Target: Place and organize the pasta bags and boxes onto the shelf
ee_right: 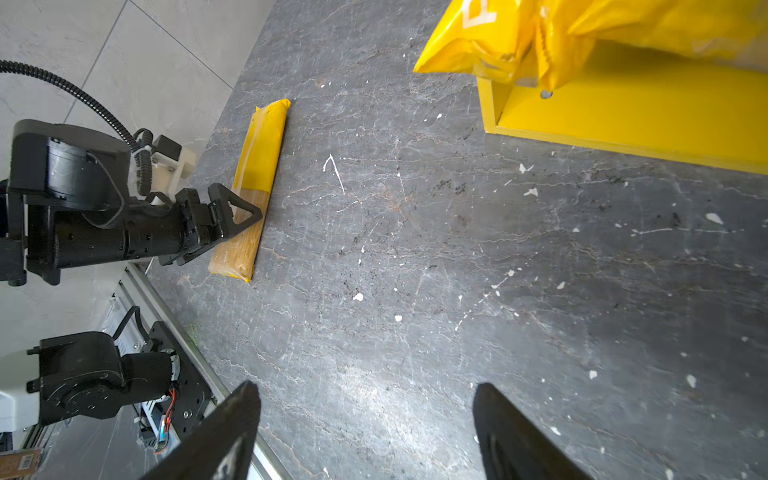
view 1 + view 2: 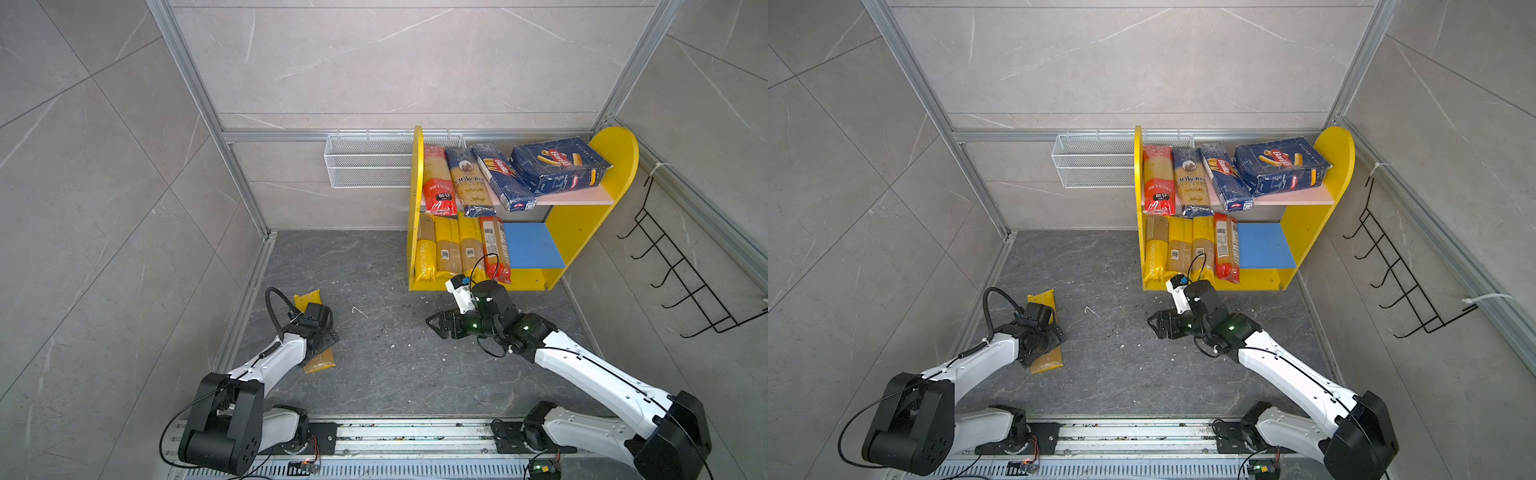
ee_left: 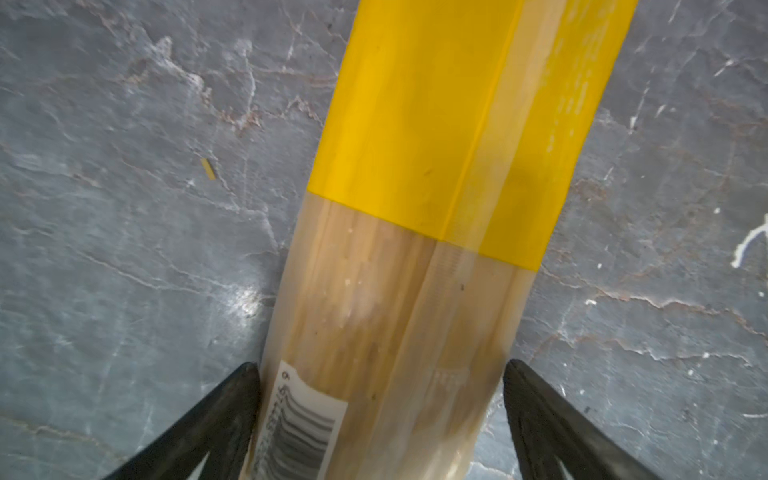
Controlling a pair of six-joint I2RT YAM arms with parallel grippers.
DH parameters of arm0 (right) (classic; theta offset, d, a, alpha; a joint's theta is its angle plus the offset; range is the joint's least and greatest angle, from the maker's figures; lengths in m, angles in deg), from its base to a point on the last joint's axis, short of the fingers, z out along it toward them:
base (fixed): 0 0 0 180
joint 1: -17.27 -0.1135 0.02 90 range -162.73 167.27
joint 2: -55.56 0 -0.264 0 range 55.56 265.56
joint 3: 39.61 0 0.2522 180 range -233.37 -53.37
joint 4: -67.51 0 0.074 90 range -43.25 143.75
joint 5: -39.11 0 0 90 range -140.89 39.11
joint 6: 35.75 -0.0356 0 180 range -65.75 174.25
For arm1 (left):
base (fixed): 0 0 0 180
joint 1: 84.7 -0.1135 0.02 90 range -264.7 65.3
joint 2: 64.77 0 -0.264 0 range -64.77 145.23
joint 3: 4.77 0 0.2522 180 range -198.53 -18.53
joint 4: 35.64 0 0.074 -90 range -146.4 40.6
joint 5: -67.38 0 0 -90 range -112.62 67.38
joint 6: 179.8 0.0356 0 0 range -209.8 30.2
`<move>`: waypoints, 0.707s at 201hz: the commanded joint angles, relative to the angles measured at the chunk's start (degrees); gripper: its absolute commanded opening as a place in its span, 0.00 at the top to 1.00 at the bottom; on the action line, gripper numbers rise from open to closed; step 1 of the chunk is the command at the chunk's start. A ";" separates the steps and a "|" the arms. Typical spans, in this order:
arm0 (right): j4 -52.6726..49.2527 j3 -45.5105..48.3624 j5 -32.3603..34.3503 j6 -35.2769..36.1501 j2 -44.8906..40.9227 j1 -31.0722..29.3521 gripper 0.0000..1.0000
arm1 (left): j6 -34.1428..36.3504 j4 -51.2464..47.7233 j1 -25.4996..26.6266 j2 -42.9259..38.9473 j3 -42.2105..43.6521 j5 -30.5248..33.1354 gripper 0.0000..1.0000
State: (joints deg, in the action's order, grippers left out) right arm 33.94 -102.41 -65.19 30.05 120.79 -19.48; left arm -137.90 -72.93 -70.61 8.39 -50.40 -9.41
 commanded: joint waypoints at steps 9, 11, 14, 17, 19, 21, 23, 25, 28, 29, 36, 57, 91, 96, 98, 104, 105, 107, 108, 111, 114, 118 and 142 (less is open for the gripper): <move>1.55 1.34 -0.11 -0.38 1.08 -0.34 0.18 | -1.46 4.26 0.48 2.18 1.34 -4.31 0.19; 1.60 1.36 -0.15 -0.40 1.11 -0.34 0.18 | -1.51 4.38 0.50 2.27 1.37 -4.51 0.21; 1.69 1.44 -0.20 -0.40 1.19 -0.34 0.18 | -1.56 4.60 0.48 2.45 1.47 -4.70 0.24; 1.74 1.58 -0.27 -0.47 1.21 -0.34 0.18 | -1.61 4.75 0.61 2.58 1.54 -4.88 0.26; 1.80 1.62 -0.28 -0.49 1.21 -0.29 0.18 | -1.64 4.79 0.71 2.70 1.66 -4.93 0.27; 1.89 1.72 -0.35 -0.56 1.21 -0.33 0.18 | -1.65 4.87 0.75 2.80 1.71 -4.99 0.29; 1.95 1.74 -0.32 -0.64 1.21 -0.33 0.18 | -1.69 4.93 0.83 2.89 1.71 -5.03 0.30; 2.01 1.81 -0.36 -0.62 1.21 -0.34 0.18 | -1.73 4.97 0.94 3.00 1.66 -5.08 0.31; 2.09 1.93 -0.41 -0.72 1.21 -0.35 0.18 | -1.74 4.98 1.07 3.10 1.63 -5.04 0.32; 2.12 2.02 -0.44 -0.73 1.21 -0.34 0.18 | -1.74 4.98 1.14 3.15 1.64 -5.09 0.32; 2.15 2.23 -0.46 -0.82 1.21 -0.36 0.18 | -1.80 5.01 1.62 3.43 1.73 -5.08 0.34; 2.15 2.70 -0.47 -0.99 0.95 -0.34 0.18 | -2.63 5.07 3.98 3.78 1.50 -4.96 0.44; 1.71 3.86 -0.02 -1.30 -0.01 -0.34 0.18 | -6.00 5.55 11.32 6.11 -0.36 -3.92 0.55; 1.61 4.07 0.13 -1.32 -0.08 -0.34 0.18 | -6.68 5.76 12.76 6.81 -0.78 -3.73 0.55; 1.57 4.15 0.10 -1.40 -0.14 -0.34 0.18 | -7.00 5.84 13.28 7.10 -0.98 -3.64 0.56; 1.43 4.38 0.13 -1.41 -0.27 -0.34 0.18 | -7.94 6.10 15.23 8.03 -1.75 -3.41 0.56; 1.44 4.43 0.14 -1.43 -0.32 -0.34 0.18 | -8.09 6.16 15.51 8.21 -1.85 -3.39 0.56; 1.35 4.53 0.09 -1.45 -0.36 -0.34 0.18 | -8.38 6.31 16.19 8.53 -2.09 -3.33 0.56; 1.31 4.59 0.12 -1.45 -0.36 -0.34 0.18 | -8.53 6.39 16.52 8.77 -2.24 -3.31 0.56; 1.22 4.79 0.11 -1.49 -0.51 -0.33 0.18 | -8.90 6.60 17.57 9.26 -2.65 -3.28 0.56; 1.19 4.95 0.08 -1.57 -0.65 -0.38 0.18 | -9.29 6.81 18.50 9.95 -3.08 -3.20 0.57; 1.18 5.21 0.14 -1.63 -0.86 -0.34 0.18 | -9.89 7.10 19.88 10.82 -3.83 -3.19 0.57; 0.32 6.35 0.42 -1.72 -1.92 -0.33 0.18 | -14.22 9.73 27.06 15.86 -7.16 -3.80 0.58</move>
State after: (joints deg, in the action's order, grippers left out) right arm 35.25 -97.62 -65.19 29.37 120.79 -19.48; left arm -146.51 -64.27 -50.15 18.60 -56.22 -7.51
